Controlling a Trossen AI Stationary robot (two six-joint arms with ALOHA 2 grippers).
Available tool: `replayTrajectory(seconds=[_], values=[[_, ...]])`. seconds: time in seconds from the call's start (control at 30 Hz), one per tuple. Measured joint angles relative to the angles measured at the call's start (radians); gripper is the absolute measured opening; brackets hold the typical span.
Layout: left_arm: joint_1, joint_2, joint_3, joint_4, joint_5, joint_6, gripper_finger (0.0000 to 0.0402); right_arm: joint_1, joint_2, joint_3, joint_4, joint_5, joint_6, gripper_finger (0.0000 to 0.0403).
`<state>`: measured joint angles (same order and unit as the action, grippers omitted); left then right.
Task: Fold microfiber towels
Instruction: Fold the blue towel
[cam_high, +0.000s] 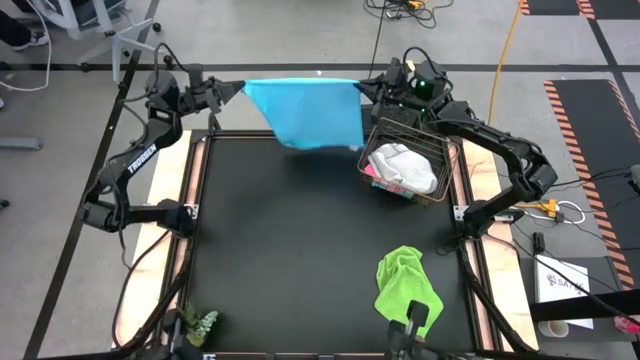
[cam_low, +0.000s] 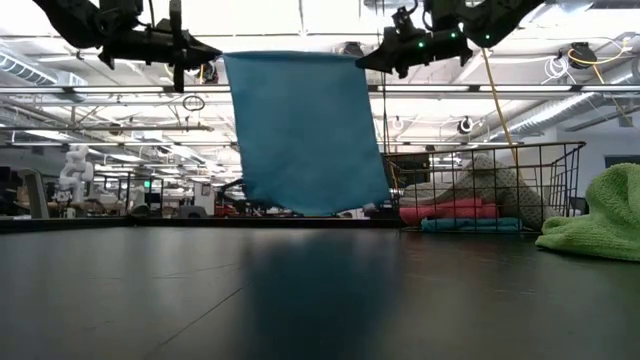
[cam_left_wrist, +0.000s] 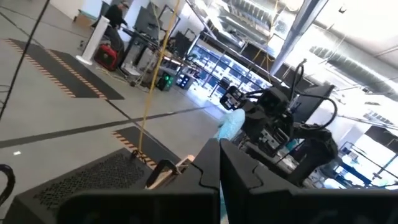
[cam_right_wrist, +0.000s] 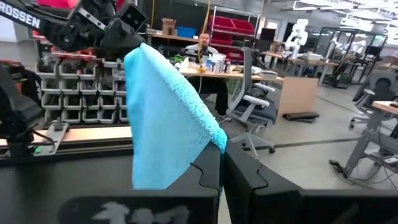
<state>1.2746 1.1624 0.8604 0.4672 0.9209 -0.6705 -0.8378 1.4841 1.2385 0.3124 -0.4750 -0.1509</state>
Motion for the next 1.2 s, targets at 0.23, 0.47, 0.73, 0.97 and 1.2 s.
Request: replayTrajectory(seconds=[0.23,0.47,0.73,0.97,1.2], values=[[-0.011,0.014,0.0,-0.021,0.028,0.017,0.0001,0.022,0.019,0.0,-0.091,-0.001,0.006,0.0],[-0.084,0.014,0.0,-0.377,0.055,0.106,0.0001,0.107,0.024,-0.107,-0.143,-0.049,0.042,0.0],[-0.314,-0.048,0.0,-0.945,-0.124,0.332,0.0001,0.277,0.017,-0.289,-0.137,-0.129,0.185,0.0],[-0.616,-0.135,0.0,-1.235,-0.411,0.247,0.0001,0.465,-0.005,-0.442,-0.034,-0.131,0.339,0.0],[-0.888,-0.15,0.0,-1.256,-0.631,0.035,0.0001,0.645,-0.005,-0.553,0.031,-0.099,0.498,0.0]])
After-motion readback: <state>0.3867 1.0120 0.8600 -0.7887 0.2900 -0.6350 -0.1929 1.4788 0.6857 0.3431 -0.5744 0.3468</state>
